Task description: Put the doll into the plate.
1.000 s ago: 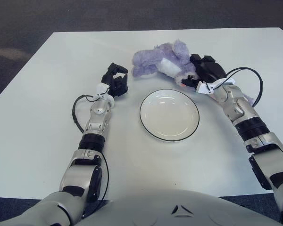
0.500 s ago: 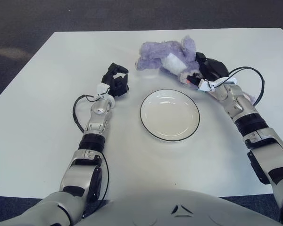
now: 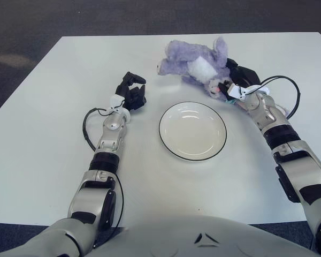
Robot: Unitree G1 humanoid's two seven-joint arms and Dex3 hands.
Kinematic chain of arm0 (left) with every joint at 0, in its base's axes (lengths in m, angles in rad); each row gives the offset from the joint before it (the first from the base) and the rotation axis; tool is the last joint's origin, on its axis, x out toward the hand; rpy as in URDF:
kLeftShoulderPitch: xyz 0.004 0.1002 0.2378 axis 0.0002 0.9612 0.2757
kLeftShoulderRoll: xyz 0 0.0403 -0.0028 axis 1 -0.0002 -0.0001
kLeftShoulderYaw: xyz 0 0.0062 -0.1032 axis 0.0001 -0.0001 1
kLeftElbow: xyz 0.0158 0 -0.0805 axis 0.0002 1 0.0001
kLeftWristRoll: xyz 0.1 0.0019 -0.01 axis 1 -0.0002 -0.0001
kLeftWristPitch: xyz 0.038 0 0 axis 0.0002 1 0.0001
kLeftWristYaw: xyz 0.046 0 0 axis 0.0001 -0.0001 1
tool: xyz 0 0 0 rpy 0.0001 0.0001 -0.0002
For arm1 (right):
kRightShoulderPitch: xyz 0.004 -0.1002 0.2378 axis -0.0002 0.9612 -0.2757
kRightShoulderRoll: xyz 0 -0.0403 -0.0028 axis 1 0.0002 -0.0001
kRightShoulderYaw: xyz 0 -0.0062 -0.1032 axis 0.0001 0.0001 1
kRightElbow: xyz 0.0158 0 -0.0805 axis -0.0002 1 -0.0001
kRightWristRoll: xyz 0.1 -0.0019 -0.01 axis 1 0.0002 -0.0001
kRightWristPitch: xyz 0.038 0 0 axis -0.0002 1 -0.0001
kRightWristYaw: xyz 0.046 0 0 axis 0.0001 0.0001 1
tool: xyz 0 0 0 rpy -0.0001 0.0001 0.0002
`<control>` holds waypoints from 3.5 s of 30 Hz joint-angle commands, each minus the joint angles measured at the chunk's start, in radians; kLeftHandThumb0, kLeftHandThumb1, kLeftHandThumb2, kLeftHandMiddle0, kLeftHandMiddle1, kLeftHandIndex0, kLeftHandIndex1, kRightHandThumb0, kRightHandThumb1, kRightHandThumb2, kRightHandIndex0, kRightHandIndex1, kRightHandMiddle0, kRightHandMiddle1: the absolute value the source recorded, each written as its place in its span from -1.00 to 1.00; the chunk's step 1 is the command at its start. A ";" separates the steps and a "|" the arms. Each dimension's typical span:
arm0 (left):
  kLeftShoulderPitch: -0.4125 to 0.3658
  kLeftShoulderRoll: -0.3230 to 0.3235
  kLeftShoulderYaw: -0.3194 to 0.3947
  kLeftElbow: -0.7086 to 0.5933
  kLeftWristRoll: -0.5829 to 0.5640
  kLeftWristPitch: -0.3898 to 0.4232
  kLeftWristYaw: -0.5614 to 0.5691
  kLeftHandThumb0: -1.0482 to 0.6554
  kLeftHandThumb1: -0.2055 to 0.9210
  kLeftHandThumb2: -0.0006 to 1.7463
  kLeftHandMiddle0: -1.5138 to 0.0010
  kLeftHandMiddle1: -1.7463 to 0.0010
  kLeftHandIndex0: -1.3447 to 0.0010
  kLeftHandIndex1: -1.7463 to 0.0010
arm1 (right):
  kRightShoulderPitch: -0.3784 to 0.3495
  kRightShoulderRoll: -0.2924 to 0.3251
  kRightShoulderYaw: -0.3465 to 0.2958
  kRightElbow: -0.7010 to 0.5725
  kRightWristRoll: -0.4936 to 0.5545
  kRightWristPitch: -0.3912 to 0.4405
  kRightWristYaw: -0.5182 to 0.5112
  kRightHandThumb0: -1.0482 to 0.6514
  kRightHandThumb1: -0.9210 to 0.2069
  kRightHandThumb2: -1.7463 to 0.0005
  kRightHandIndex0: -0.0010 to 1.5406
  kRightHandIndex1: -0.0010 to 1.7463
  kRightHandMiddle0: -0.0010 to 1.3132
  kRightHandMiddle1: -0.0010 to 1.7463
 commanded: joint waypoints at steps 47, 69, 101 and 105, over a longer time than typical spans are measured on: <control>0.074 -0.002 -0.008 0.015 0.002 0.024 -0.026 -0.21 0.59 -0.04 -0.21 -1.00 0.51 -1.00 | -0.058 -0.007 -0.260 -0.256 0.532 0.990 0.588 0.23 0.42 -0.77 0.04 0.95 -0.25 1.00; 0.065 0.006 -0.007 0.030 0.004 0.029 -0.030 -0.21 0.61 -0.06 -0.22 -1.00 0.52 -1.00 | -0.048 -0.118 -0.295 -0.543 0.685 1.163 0.702 0.23 0.60 -0.78 0.23 0.66 -0.07 1.00; 0.044 0.013 -0.010 0.071 0.013 0.017 -0.024 -0.21 0.65 -0.09 -0.19 -1.00 0.54 -1.00 | 0.015 -0.256 -0.320 -0.821 0.793 1.067 0.737 0.23 0.54 -0.76 0.18 0.71 -0.11 1.00; 0.044 0.011 -0.011 0.068 0.016 0.023 -0.017 -0.21 0.65 -0.09 -0.18 -1.00 0.54 -1.00 | 0.031 -0.267 -0.314 -0.828 0.804 1.027 0.750 0.23 0.52 -0.79 0.13 0.82 -0.13 1.00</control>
